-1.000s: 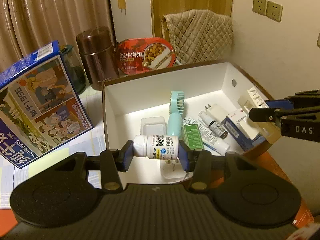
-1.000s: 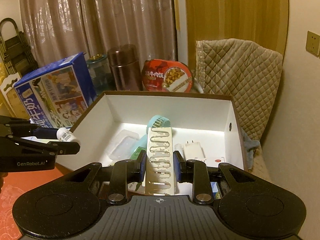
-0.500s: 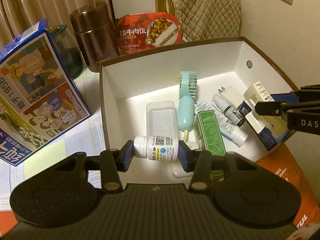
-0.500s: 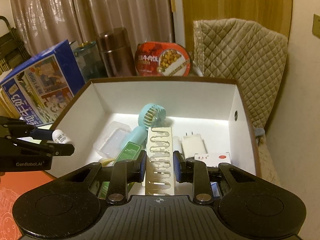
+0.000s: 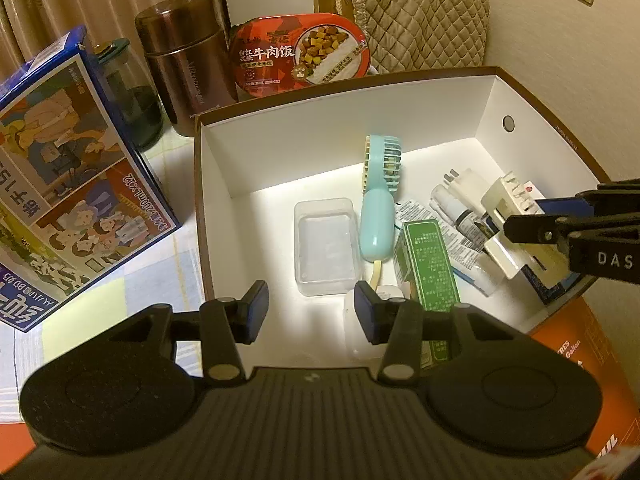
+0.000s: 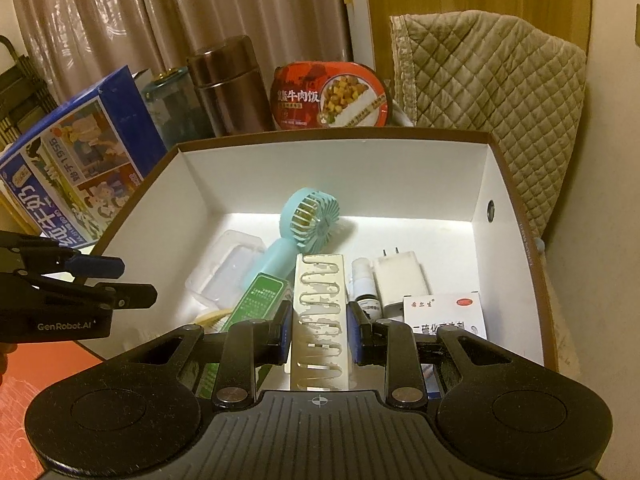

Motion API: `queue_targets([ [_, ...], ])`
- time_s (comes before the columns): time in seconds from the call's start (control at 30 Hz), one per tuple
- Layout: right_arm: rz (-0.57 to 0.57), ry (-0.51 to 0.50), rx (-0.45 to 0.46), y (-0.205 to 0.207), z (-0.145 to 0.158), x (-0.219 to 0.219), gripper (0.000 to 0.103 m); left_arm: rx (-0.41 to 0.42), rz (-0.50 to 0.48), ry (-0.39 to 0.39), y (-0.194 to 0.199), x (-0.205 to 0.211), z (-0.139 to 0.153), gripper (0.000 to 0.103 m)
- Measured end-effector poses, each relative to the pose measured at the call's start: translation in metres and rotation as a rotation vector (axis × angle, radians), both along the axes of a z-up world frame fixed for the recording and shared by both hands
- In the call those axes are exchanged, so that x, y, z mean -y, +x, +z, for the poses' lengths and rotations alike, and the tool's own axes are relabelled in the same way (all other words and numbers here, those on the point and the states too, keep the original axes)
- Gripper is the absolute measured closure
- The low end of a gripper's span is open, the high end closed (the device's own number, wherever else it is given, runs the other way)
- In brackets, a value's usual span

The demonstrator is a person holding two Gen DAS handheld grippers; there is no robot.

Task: Organize rigid objects
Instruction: 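Open both tools to release the pill bottle and clip inside the box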

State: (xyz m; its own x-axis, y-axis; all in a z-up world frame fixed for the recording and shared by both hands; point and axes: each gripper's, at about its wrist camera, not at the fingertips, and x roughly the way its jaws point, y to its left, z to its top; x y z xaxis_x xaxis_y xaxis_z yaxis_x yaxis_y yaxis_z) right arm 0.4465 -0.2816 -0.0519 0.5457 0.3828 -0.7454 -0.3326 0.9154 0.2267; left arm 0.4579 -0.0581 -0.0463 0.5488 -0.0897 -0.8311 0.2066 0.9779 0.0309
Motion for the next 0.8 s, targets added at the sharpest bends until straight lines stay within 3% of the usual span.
queue_targets([
  [0.8,-0.011,0.07,-0.07,0.0057,-0.0037,-0.0006,0.076,0.0,0.004,-0.006,0.0009,-0.0002,0.0015,0.055],
])
